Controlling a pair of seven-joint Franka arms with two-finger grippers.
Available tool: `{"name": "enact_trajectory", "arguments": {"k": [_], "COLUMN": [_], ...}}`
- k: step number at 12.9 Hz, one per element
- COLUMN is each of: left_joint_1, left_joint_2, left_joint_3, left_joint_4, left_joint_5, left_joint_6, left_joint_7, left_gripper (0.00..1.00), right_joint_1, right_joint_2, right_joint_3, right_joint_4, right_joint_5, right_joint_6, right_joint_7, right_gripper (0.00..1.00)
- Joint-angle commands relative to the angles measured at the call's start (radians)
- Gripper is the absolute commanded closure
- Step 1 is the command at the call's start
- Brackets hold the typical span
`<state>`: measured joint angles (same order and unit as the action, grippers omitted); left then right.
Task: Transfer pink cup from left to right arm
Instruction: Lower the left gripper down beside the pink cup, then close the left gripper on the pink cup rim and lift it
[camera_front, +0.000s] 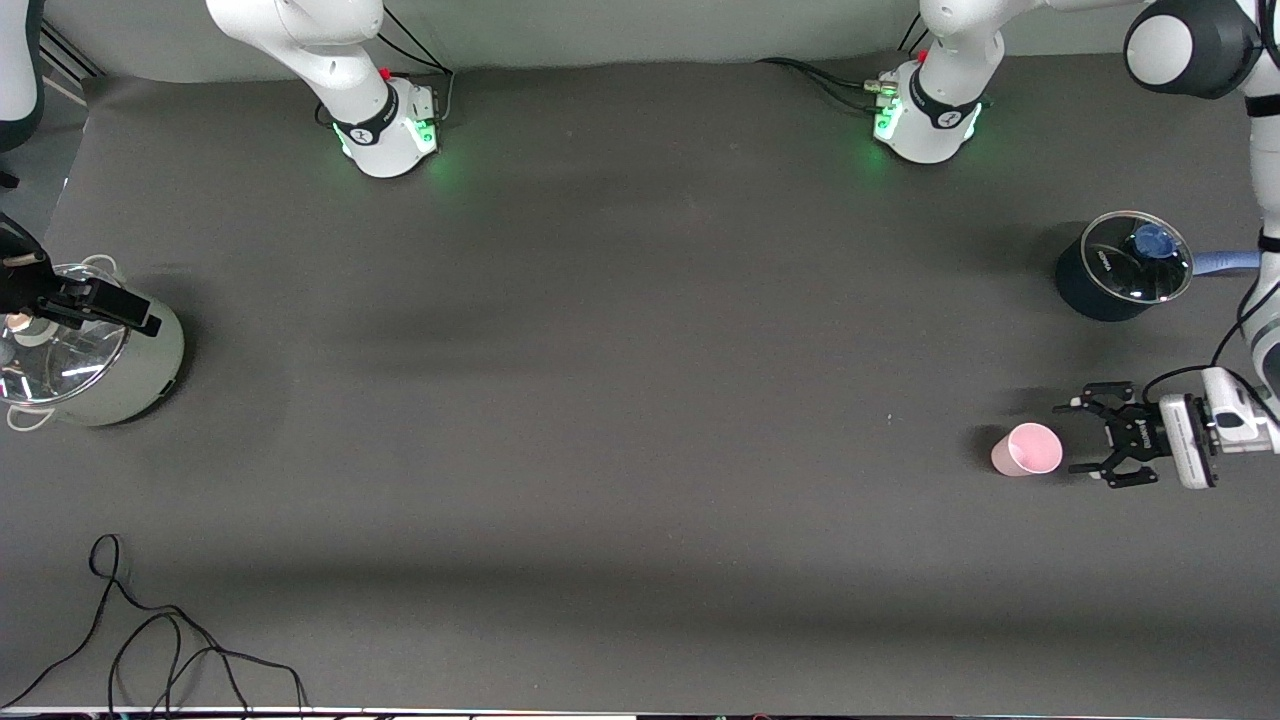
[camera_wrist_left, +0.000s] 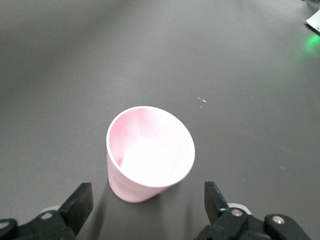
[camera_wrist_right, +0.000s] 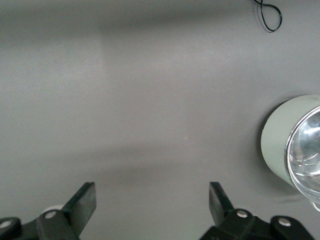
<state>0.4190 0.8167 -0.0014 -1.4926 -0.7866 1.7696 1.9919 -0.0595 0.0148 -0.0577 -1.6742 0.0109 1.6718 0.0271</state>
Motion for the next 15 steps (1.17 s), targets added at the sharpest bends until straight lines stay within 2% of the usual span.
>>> {"name": "enact_trajectory", "arguments": {"k": [1,6,8,9,10,12,14,15], "left_joint_1": [0.001,0.004,0.006,0.006,0.004,0.004,0.0,-0.006], "left_joint_2": [0.044,0.055,0.062,0.064,0.064,0.064,0.062,0.059], "left_joint_3": [-0.018,-0.034,-0.04,-0.04,-0.04,-0.04,-0.04,-0.04], "left_joint_4": [0.034,0.035,0.035,0.035,0.037,0.037,0.046,0.06], "left_joint_5": [-0.031,-0.045,-0.052,-0.059,-0.062,-0.068,-0.068,-0.068], "left_joint_6": [0.013,0.013,0.013,0.013,0.013,0.014,0.014,0.011], "left_joint_7": [0.074,0.093,0.094,0.105,0.138,0.145,0.145,0.142], "left_gripper": [0.01,0.01,0.05,0.19,0.43,0.73,0.91,0.95], "right_joint_1": [0.0,0.0,0.0,0.0,0.001,0.0,0.001,0.001], "right_joint_2": [0.01,0.01,0.01,0.01,0.01,0.01,0.01,0.01], "right_joint_3": [0.003,0.003,0.004,0.003,0.003,0.003,0.003,0.004], "right_joint_4": [0.021,0.021,0.021,0.021,0.021,0.021,0.021,0.021], "right_joint_5": [-0.014,-0.016,-0.016,-0.016,-0.016,-0.016,-0.016,-0.016], "right_joint_6": [-0.009,-0.009,-0.009,-0.009,-0.009,-0.009,-0.007,-0.007], "right_joint_7": [0.004,0.004,0.004,0.004,0.004,0.004,0.004,0.004], "right_gripper": [0.0,0.0,0.0,0.0,0.0,0.0,0.0,0.0]}}
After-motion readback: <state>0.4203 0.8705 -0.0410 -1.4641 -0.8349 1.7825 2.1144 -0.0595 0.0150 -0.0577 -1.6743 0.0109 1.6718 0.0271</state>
